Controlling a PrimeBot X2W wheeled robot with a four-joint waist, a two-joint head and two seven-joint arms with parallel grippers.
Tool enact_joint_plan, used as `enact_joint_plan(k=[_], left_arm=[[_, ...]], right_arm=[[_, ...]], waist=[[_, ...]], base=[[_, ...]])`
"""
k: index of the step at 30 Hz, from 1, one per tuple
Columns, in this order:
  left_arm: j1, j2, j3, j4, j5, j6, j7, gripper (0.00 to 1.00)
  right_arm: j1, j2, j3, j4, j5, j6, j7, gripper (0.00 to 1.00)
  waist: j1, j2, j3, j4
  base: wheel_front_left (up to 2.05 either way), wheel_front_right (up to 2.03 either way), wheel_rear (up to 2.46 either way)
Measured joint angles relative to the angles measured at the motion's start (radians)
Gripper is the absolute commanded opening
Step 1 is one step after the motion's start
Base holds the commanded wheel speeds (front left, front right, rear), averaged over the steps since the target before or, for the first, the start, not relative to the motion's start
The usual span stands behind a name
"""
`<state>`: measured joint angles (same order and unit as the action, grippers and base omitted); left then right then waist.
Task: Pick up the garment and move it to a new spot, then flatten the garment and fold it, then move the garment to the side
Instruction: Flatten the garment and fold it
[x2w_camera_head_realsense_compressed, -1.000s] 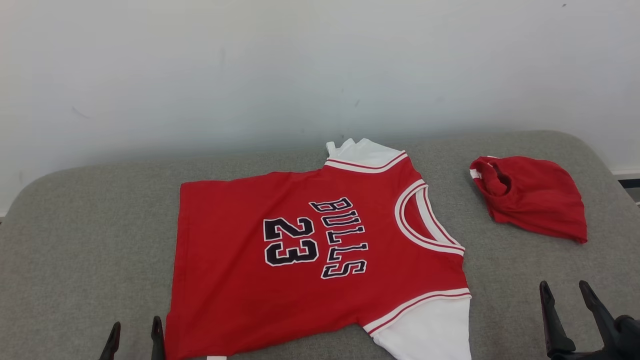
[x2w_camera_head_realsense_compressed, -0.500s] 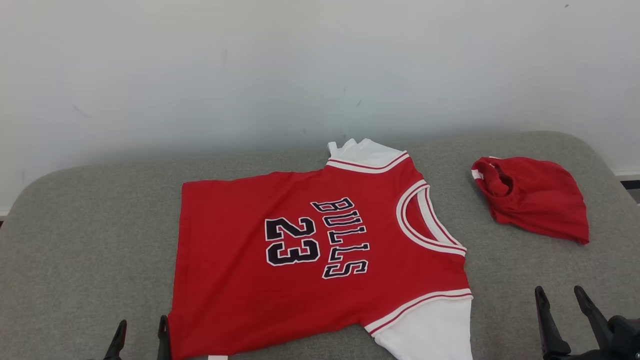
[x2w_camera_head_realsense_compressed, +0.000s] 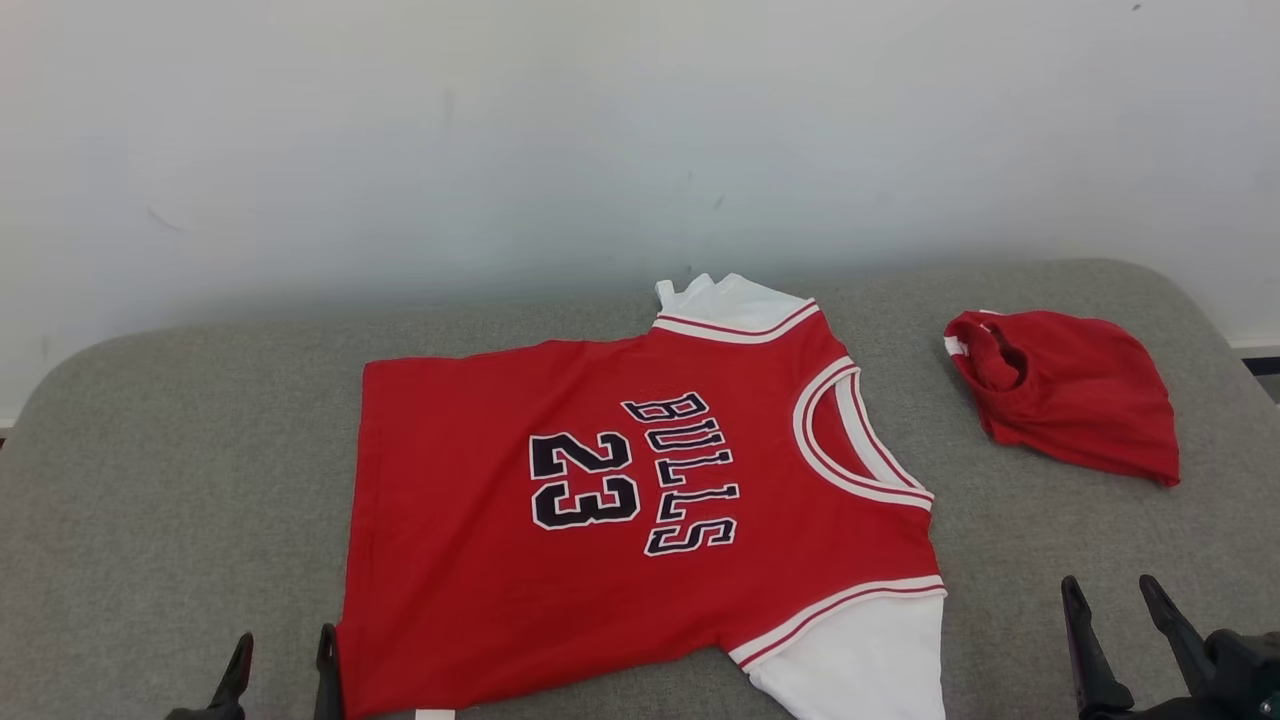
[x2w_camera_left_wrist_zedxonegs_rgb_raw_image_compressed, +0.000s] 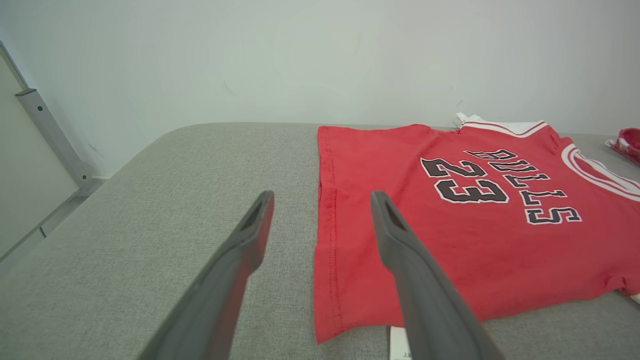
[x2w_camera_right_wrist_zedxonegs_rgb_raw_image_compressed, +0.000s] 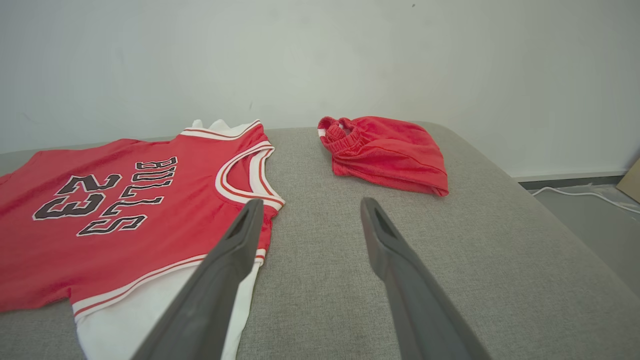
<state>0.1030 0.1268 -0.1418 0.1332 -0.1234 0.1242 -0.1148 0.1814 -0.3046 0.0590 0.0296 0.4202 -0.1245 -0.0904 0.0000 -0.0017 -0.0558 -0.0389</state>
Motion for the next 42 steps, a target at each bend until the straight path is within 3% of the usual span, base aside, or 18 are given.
enact_joint_plan(k=[42], left_arm=[[0.016, -0.004, 0.017, -0.066, 0.053, 0.000, 0.081, 1.00]], right_arm=[[-0.004, 0.004, -0.001, -0.008, -0.023, 0.000, 0.047, 1.00]], waist=[[0.0001, 0.0000, 0.002, 0.000]], base=[[0.00, 0.00, 0.00]])
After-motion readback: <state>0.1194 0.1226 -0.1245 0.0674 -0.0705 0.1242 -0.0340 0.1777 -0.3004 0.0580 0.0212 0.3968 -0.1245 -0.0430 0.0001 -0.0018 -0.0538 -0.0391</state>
